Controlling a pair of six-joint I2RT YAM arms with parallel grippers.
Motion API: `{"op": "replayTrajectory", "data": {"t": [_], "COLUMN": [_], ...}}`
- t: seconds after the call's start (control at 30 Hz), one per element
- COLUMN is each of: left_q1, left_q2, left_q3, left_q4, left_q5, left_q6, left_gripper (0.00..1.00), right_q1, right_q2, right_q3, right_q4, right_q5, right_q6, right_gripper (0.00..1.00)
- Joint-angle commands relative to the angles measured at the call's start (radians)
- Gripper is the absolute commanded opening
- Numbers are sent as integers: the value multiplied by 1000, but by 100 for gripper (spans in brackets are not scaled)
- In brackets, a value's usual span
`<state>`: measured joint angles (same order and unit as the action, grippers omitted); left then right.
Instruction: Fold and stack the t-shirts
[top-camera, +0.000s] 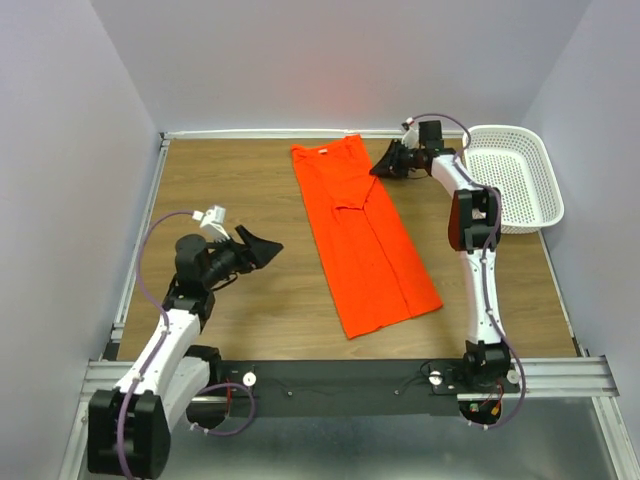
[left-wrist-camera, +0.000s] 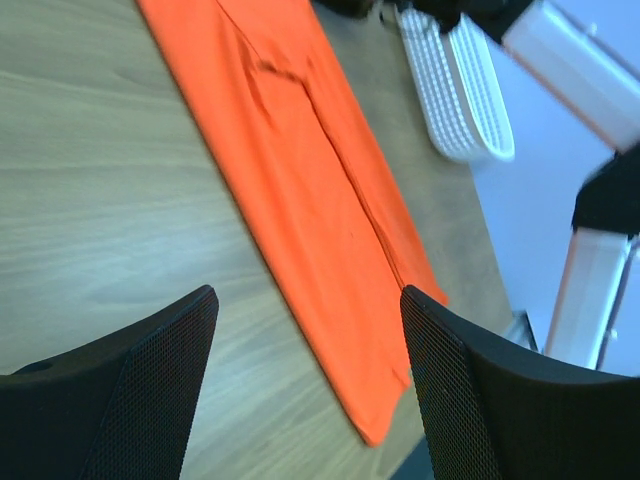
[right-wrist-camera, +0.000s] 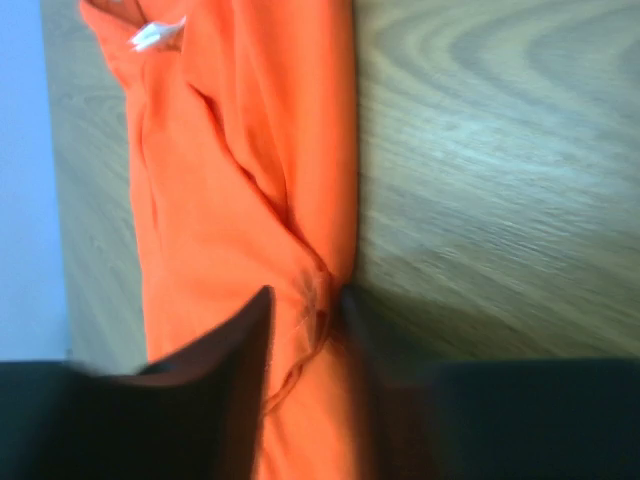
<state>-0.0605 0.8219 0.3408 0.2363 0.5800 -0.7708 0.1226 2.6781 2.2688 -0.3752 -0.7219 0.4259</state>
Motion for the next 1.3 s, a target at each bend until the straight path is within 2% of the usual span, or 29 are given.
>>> {"op": "replayTrajectory", "data": {"t": [0.0,0.03,0.07,0.13,0.17,0.2,0.27,0.3,0.37,0.4,0.43,0.47,0.5,0.53,0.57,0.6,0.63,0.67,0.73,0.77,0.83,0.87,0.97,1.03,1.13,1.27], "left_q1": [-146,-177,-246,-315,-347,-417,-481,-551,-631,-709,-760,-804,-855,-969,-1020,-1088,-1145,-1262,-1349,-1396,-1412,-1415,-1453,-1530,-1539,-1553], "left_q2": [63,89,104,132,161,174,206,212,191,174,154,120,106,83,73,66,63,65,97,114,160,208,308,353,506,600], "left_q3": [-23,-23,-20,-19,-19,-14,4,15,39,68,87,107,145,159,174,181,182,181,184,196,211,222,262,276,340,398], "left_q4": [90,95,95,97,100,98,84,69,17,-1,-24,-73,-93,-104,-100,-89,-72,-27,15,17,3,-20,-45,-32,-64,-112], "left_q5": [-107,-141,-156,-190,-221,-239,-310,-342,-455,-498,-547,-663,-721,-776,-867,-914,-957,-1041,-1107,-1111,-1085,-1030,-1022,-1062,-1042,-982], "left_q6": [-54,-58,-58,-61,-59,-50,-30,6,47,92,120,154,218,261,302,344,404,527,657,753,803,803,775,774,713,656], "left_gripper": [81,81,81,80,80,79,77,77,77,77,77,77,77,78,78,78,79,81,86,87,98,98,98,98,93,87], "right_q1": [0,-1,-3,-1,-1,-1,-1,-1,-1,-1,-1,-1,-1,-1,-1,-1,-1,-3,-1,-4,-15,-21,-26,-26,-28,-26], "right_q2": [-52,-93,-127,-191,-274,-312,-448,-501,-591,-706,-762,-829,-934,-998,-1055,-1101,-1188,-1214,-1238,-1227,-1204,-1184,-1201,-1244,-1320,-1393], "right_q3": [-78,-127,-156,-260,-294,-339,-464,-506,-599,-708,-780,-843,-968,-1033,-1169,-1170,-1271,-1307,-1312,-1293,-1256,-1237,-1276,-1327,-1407,-1482], "right_q4": [-27,-27,-27,-27,-27,-25,-27,-28,-34,-50,-54,-62,-88,-102,-113,-120,-135,-209,-307,-461,-647,-794,-930,-932,-932,-910], "right_q5": [52,76,94,166,186,197,211,200,86,22,-40,-150,-195,-252,-261,-270,-272,-260,-226,-214,-191,-163,-82,-27,18,50], "right_q6": [-76,-93,-140,-203,-235,-318,-462,-511,-626,-794,-885,-977,-1177,-1288,-1490,-1582,-1669,-1843,-1947,-2066,-2238,-2362,-2504,-2537,-2554,-2555], "right_gripper": [56,64,79,91,97,100,100,100,100,100,100,100,100,100,100,100,100,100,100,99,97,95,89,89,87,82]}}
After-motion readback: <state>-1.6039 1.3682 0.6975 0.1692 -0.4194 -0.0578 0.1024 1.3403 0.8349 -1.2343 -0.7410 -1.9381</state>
